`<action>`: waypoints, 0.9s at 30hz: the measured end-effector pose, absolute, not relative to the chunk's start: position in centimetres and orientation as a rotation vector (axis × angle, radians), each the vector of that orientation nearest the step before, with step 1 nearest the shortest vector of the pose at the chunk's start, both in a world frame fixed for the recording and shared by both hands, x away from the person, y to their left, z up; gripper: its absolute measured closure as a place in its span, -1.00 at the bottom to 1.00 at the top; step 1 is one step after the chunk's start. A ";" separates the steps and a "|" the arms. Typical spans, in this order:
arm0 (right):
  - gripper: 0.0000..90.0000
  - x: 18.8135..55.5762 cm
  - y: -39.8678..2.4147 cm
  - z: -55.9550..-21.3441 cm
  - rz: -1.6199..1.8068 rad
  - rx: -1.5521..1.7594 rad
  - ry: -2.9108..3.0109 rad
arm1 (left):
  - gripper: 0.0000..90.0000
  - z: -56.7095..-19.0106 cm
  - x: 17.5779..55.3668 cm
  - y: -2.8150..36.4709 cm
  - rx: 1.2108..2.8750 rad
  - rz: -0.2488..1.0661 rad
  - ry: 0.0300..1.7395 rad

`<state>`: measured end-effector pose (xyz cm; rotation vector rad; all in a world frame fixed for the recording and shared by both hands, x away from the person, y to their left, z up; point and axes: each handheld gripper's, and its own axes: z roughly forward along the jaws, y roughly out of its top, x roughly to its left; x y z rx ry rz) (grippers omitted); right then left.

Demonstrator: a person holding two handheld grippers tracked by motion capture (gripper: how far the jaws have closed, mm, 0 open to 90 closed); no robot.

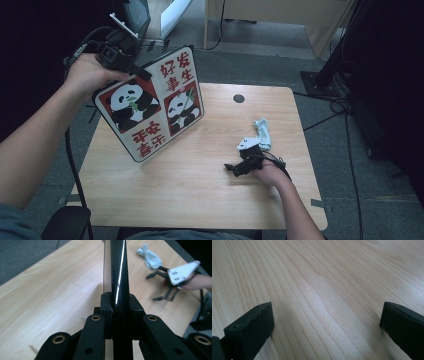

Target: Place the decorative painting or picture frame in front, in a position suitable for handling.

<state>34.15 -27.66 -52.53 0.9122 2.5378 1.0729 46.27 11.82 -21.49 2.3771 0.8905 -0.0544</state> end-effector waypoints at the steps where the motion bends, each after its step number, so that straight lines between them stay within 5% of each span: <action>1: -1.00 34.1 -27.7 -52.5 1.073 0.912 2.538 | 0.77 -21.5 46.3 11.8 2.377 -0.054 0.890; 27: -1.00 34.1 -27.7 -52.5 1.073 0.913 2.538 | 0.77 -23.8 41.8 7.2 2.408 -0.177 0.774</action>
